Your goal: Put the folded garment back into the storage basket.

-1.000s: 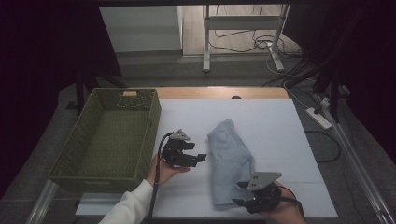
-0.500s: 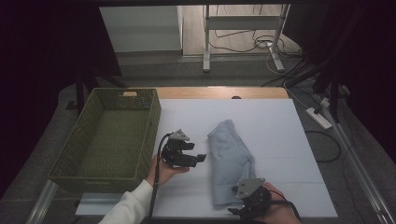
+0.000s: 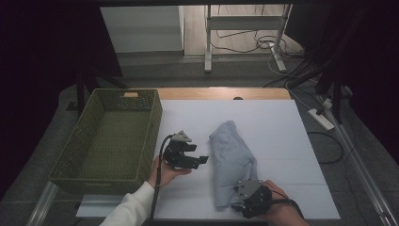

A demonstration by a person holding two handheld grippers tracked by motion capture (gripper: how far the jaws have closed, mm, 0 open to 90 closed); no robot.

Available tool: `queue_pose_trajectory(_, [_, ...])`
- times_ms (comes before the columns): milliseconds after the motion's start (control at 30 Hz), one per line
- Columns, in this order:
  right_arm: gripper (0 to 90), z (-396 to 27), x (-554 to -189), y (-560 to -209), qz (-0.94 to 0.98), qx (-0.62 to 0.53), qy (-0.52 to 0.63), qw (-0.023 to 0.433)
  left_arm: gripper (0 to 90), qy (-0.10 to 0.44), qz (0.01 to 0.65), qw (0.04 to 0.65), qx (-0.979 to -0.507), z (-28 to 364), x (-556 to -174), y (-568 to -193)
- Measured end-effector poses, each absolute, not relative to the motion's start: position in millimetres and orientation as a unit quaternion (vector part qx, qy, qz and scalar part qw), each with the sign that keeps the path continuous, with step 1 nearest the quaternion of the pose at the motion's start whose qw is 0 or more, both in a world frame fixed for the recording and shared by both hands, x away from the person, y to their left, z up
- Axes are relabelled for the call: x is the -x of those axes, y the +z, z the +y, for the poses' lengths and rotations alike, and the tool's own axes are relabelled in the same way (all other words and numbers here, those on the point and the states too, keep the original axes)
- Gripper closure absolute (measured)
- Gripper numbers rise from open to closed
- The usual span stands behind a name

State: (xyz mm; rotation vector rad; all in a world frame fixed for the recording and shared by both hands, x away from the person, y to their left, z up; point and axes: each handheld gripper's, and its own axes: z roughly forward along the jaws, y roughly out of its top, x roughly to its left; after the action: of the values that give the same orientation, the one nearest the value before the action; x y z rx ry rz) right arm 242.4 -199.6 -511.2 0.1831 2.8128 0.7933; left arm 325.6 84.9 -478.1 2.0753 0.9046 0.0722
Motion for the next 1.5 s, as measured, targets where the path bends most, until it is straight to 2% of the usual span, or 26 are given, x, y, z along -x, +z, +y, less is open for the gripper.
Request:
queue_pose_trajectory(400, [68.8, -199, -245, -509, 0.955, -0.050, 0.260, 0.136, 28.9, 0.028, 0.363, 0.424, -0.829, 84, -326, -479])
queue_pose_trajectory(567, [78.9, -198, -246, -507, 0.953, -0.061, 0.265, 0.134, 28.9, 0.027, 0.363, 0.424, -0.829, 84, -326, -479])
queue_pose_trajectory(800, [81.8, -198, -254, -504, 0.944, -0.098, 0.303, 0.091, 28.9, 0.027, 0.364, 0.424, -0.829, 84, -327, -479])
queue_pose_trajectory(1500, [82.2, -177, -238, -487, 0.918, -0.081, 0.386, 0.034, 28.8, 0.030, 0.370, 0.426, -0.825, 86, -330, -480])
